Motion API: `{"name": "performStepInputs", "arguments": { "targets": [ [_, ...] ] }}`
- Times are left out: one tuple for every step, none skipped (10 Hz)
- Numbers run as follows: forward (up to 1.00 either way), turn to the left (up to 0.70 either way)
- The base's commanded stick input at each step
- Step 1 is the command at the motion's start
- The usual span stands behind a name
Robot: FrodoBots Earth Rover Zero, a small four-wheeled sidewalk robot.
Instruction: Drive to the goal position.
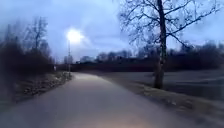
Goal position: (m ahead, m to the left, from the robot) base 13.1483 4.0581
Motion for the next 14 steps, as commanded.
{"name": "performStepInputs", "arguments": {
  "targets": [
    [1.0, 0.0],
    [1.0, 0.0],
    [1.0, 0.09],
    [1.0, 0.35],
    [1.0, 0.4],
    [1.0, 0.4],
    [1.0, 0.4],
    [1.0, 0.25],
    [1.0, 0.0],
    [1.0, 0.0],
    [1.0, 0.0],
    [1.0, 0.0],
    [1.0, 0.0],
    [1.0, 0.0]
  ]
}}
